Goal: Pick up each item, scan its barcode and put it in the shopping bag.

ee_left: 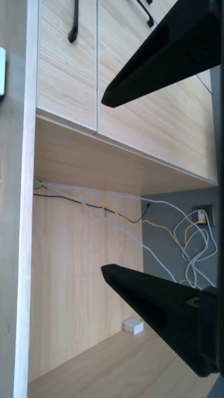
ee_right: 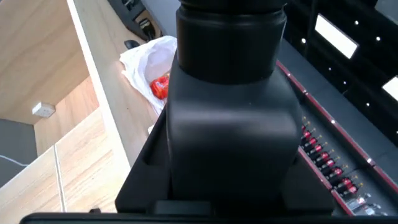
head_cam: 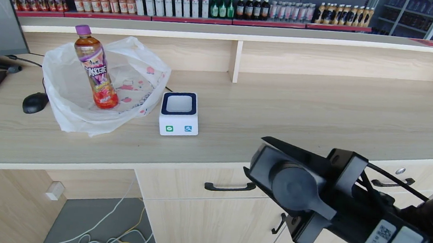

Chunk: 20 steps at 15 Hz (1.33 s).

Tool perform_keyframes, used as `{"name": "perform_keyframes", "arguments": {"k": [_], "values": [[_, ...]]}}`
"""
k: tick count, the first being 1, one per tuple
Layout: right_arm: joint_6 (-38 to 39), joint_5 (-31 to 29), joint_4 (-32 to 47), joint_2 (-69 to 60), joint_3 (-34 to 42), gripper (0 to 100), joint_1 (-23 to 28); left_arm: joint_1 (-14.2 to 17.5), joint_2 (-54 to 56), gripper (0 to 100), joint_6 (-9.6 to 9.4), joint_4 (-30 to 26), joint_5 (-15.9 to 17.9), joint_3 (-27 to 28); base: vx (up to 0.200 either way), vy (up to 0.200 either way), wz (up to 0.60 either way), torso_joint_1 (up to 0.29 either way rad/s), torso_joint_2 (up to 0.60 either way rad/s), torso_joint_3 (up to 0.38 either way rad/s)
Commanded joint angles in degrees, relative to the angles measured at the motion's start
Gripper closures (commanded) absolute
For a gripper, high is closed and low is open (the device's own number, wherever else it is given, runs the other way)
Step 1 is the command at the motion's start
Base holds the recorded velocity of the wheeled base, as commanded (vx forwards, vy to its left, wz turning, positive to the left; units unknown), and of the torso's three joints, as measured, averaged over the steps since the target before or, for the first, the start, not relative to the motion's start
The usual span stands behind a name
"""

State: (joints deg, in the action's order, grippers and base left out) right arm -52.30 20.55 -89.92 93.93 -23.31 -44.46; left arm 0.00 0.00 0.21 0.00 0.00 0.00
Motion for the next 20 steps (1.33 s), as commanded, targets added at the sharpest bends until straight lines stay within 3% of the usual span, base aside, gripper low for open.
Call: {"name": "perform_keyframes", "arguments": {"k": [1,10,13,16,20], "values": [[2.7,-1.1,-0.1,2.0,-0.4,100,1.0,0.0,0.0,0,-0.03,0.0,0.0,0.0,0.000,0.000,0.00,0.000,0.00,0.000],[27.6,-9.1,-0.1,6.4,-5.9,100,2.6,0.0,0.0,0,-0.03,0.0,0.0,0.0,0.000,0.000,0.00,0.000,0.00,0.000],[36.4,-11.3,-0.1,7.8,-11.6,100,9.6,0.0,0.0,0,0.06,0.0,0.0,0.0,0.000,0.000,0.00,0.000,0.00,0.000],[44.0,-11.6,-0.1,8.7,-12.5,100,15.4,0.0,0.0,0,0.06,0.0,0.0,0.0,0.000,0.000,0.00,0.000,0.00,0.000],[48.6,-14.9,-0.1,9.0,-15.0,100,15.7,0.0,0.0,0,0.14,0.0,0.0,0.0,0.000,0.000,0.00,0.000,0.00,0.000]]}}
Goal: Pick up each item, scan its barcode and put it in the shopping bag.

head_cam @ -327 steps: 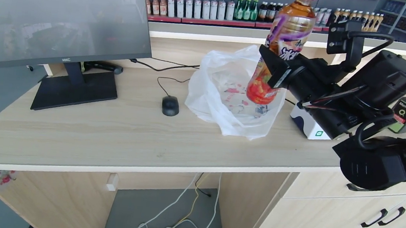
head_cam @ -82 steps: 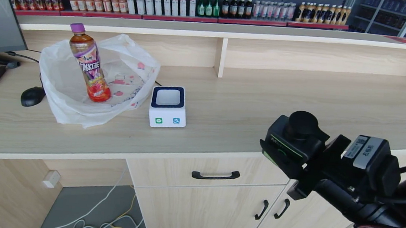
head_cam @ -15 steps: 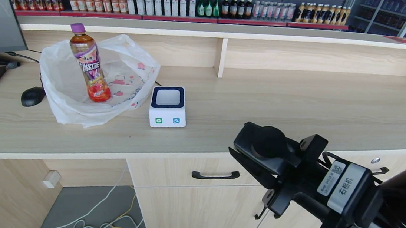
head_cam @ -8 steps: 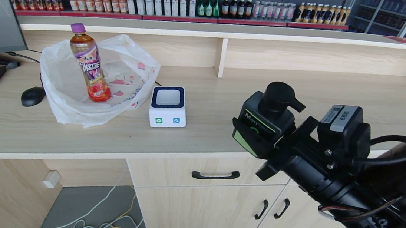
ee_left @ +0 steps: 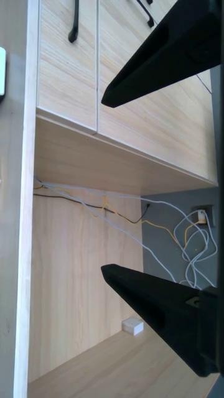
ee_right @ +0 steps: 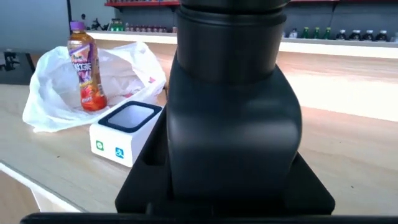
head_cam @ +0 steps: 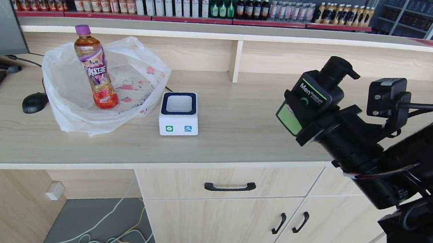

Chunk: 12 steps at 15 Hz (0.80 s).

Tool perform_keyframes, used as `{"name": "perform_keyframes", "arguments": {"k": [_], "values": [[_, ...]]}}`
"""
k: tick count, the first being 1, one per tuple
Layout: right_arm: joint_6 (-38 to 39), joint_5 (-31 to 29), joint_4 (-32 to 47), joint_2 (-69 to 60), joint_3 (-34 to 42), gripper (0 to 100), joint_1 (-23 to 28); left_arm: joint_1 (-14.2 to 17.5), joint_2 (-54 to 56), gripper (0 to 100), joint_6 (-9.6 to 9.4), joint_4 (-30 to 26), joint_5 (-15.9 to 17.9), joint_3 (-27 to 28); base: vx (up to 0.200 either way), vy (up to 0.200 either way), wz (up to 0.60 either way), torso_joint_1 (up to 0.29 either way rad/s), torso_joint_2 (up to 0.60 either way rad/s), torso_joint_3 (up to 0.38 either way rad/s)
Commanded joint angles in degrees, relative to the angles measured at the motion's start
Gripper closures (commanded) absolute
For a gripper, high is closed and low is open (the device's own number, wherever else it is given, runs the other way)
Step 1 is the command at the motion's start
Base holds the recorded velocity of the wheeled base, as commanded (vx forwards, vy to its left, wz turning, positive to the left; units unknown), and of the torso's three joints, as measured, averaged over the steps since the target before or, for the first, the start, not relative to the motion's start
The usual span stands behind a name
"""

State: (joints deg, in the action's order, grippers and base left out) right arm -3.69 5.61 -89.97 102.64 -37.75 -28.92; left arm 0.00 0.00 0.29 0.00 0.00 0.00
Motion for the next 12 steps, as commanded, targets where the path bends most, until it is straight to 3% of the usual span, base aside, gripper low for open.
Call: {"name": "perform_keyframes", "arguments": {"k": [1,12], "values": [[0.0,0.0,0.0,0.3,-0.5,100,0.2,0.0,0.0,0,0.06,0.0,0.0,0.0,0.000,0.200,0.00,-0.007,0.00,-0.002],[0.1,0.0,0.0,1.2,-1.5,100,0.1,0.0,0.0,0,0.06,0.0,0.0,0.0,0.000,0.200,0.00,0.000,0.00,0.003]]}}
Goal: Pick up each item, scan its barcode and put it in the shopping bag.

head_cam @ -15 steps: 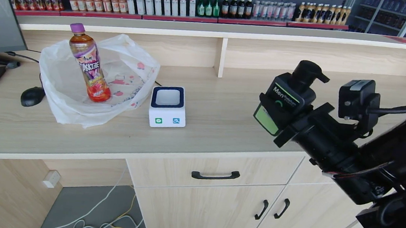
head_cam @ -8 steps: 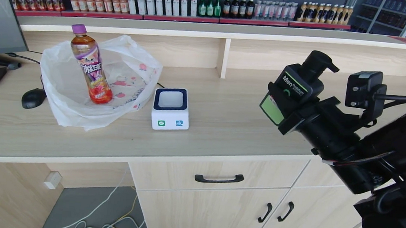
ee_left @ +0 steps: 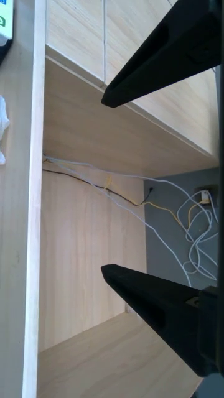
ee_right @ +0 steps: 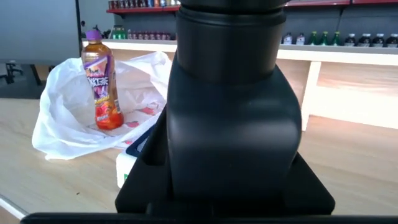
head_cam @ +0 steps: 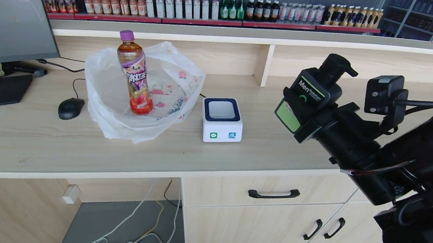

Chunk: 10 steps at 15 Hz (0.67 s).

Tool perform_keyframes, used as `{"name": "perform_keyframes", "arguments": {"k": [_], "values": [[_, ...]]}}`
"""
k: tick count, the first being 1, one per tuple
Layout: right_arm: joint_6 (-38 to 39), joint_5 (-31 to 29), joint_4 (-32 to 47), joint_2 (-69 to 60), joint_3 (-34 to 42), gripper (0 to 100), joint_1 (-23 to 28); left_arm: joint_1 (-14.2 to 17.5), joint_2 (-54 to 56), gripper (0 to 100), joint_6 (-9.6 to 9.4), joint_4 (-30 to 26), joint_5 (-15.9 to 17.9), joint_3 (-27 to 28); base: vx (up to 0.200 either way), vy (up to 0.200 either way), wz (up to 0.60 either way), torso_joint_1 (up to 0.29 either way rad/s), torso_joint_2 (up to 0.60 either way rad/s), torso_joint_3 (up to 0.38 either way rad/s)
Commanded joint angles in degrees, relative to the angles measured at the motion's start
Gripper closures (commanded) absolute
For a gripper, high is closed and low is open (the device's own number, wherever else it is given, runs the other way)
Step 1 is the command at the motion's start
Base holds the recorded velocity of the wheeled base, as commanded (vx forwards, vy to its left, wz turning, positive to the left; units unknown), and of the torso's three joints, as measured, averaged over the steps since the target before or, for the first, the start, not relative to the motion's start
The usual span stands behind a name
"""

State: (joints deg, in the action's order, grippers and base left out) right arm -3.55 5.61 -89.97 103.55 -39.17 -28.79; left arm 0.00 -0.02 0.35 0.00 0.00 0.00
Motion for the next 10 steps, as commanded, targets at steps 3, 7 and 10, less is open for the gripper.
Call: {"name": "perform_keyframes", "arguments": {"k": [3,7,10], "values": [[0.0,0.0,0.0,1.9,-2.3,100,0.0,0.0,0.0,0,0.09,0.0,0.0,0.0,0.000,0.200,0.00,0.017,0.01,0.001],[0.4,0.0,0.0,1.7,-2.8,100,0.0,0.0,0.0,0,-0.18,0.0,0.0,0.0,0.000,0.100,0.00,0.000,0.00,0.001],[4.8,-0.2,0.0,2.7,-6.4,100,0.0,0.0,0.0,0,-0.18,0.0,0.0,0.0,0.000,0.000,0.00,0.000,0.00,0.000]]}}
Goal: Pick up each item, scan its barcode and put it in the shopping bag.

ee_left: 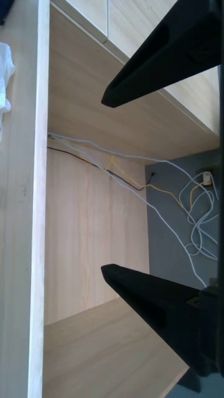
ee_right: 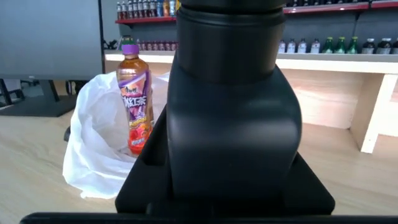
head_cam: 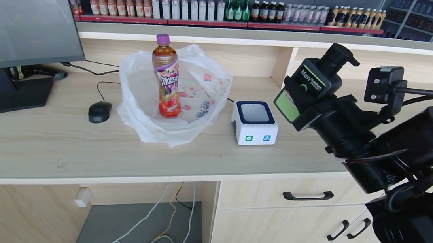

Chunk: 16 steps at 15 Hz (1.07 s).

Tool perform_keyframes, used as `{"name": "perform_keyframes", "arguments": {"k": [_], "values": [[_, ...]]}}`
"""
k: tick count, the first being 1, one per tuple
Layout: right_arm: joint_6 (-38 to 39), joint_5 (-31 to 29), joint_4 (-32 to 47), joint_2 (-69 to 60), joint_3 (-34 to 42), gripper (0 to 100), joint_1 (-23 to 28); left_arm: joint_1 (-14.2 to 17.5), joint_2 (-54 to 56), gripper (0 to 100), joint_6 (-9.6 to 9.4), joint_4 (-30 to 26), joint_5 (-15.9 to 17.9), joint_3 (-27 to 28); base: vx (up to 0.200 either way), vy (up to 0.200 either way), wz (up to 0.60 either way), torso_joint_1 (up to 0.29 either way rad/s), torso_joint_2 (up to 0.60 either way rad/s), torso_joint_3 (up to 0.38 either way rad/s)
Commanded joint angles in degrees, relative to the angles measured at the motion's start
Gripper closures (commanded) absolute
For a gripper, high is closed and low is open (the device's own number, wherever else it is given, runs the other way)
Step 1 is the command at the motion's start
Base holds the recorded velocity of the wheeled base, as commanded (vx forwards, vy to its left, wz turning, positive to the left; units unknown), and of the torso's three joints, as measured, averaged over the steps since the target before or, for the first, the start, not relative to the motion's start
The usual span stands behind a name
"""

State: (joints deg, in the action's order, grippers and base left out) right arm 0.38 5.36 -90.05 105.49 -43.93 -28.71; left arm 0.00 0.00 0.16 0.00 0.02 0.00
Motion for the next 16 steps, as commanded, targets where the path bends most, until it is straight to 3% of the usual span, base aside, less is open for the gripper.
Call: {"name": "perform_keyframes", "arguments": {"k": [1,4,7,11,16], "values": [[3.0,0.0,0.1,1.5,-3.3,100,-0.3,0.0,0.0,0,0.02,0.0,0.0,0.0,0.000,0.000,0.00,0.000,0.00,0.000],[10.9,-0.2,0.1,5.8,-12.8,100,-1.3,0.0,0.0,0,0.02,0.0,0.0,0.0,0.000,0.000,0.00,0.000,0.00,0.000],[20.3,-6.2,1.5,8.1,-15.7,100,-3.3,0.0,0.0,0,0.02,0.0,0.0,0.0,0.000,0.000,0.00,0.000,0.00,0.000],[37.0,-14.9,10.6,8.9,-23.3,100,-5.0,0.0,0.0,0,0.02,0.0,0.0,0.0,0.000,0.000,0.00,0.000,0.00,0.000],[41.9,-19.3,14.2,12.4,-26.1,100,-5.7,0.0,0.0,0,0.02,0.0,0.0,0.0,0.000,0.000,0.00,0.000,0.00,0.000]]}}
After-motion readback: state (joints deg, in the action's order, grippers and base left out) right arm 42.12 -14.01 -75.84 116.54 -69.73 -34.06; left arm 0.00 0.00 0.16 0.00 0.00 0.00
